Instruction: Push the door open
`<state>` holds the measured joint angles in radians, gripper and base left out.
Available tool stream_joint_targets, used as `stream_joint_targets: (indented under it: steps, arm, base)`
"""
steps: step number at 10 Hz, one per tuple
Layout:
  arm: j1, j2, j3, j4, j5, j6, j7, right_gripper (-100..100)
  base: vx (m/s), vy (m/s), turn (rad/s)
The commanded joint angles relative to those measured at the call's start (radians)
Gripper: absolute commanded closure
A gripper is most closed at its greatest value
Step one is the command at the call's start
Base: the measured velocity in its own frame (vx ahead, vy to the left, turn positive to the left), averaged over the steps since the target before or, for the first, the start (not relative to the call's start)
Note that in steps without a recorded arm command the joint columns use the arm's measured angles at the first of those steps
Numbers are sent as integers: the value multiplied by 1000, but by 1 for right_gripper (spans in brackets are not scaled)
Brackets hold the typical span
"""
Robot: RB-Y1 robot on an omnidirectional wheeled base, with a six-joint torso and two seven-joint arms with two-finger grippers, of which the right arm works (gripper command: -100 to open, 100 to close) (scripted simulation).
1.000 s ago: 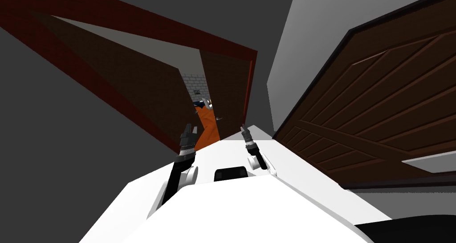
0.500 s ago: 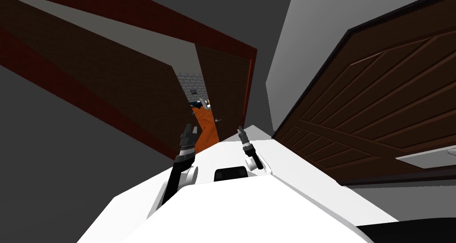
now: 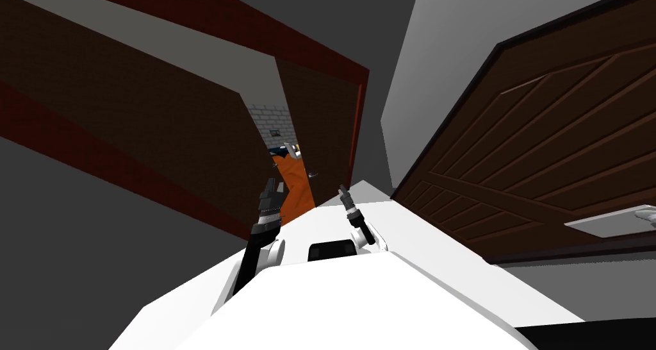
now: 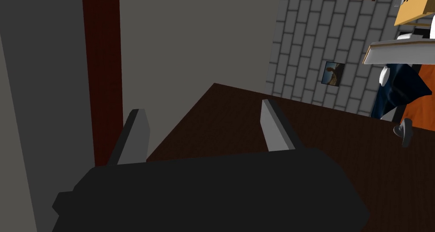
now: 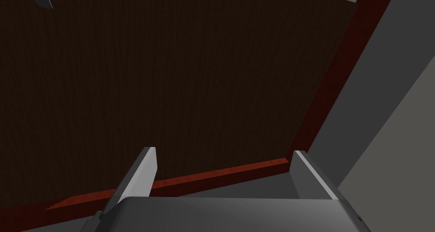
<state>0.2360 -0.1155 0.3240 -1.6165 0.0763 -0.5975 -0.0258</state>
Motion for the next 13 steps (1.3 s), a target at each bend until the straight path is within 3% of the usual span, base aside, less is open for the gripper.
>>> stream_joint_targets:
  steps: [1,3,9,13]
  arm:
    - [-11,1,18,36,0,-8,-4,-100]
    - [-32,-2,48,98,-3,-22,-15,-100]
    - [-72,-9,107,221,-9,-49,-36,-100]
    - [-110,-15,162,338,-14,-75,-56,-100]
  base:
    - [81,51,-87]
    - [98,75,-100]
    - [95,60,-81]
    - [128,76,-107]
